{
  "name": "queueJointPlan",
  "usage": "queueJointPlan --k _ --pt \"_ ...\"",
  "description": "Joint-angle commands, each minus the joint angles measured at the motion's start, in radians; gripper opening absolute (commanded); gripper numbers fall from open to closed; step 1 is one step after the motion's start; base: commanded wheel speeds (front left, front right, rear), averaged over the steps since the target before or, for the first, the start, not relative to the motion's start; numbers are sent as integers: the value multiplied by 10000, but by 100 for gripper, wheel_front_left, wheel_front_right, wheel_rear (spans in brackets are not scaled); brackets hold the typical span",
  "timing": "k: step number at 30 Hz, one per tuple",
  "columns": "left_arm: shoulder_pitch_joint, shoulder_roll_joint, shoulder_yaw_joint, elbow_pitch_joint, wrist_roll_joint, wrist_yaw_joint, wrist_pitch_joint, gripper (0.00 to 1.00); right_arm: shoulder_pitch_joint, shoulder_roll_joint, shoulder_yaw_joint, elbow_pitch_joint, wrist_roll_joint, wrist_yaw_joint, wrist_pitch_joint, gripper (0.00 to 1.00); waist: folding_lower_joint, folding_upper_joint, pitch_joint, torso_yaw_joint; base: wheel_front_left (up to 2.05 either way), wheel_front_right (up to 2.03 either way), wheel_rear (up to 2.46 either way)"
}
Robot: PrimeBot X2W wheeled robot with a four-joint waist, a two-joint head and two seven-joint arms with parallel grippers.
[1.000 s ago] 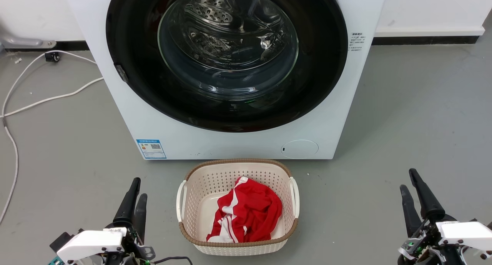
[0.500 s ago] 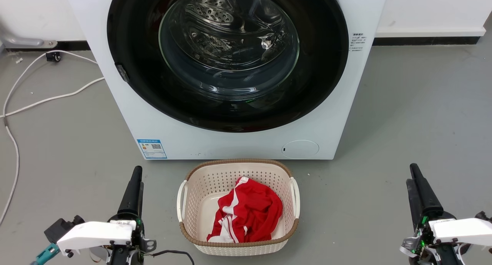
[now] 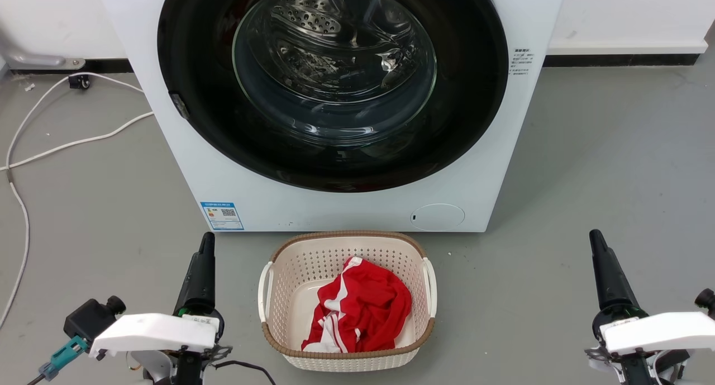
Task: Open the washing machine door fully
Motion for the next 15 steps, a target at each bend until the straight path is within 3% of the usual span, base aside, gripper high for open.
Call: queueJointPlan --k 1,15 --pt "-133 26 -46 -231 439 44 -122 100 -30 -18 21 -277 -563 1 -101 100 -1 0 -2 4 0 0 0" --pt "-69 29 -444 -303 2870 309 -613 100 214 -12 25 -599 -3250 0 -587 100 -1 0 -23 28 0 0 0"
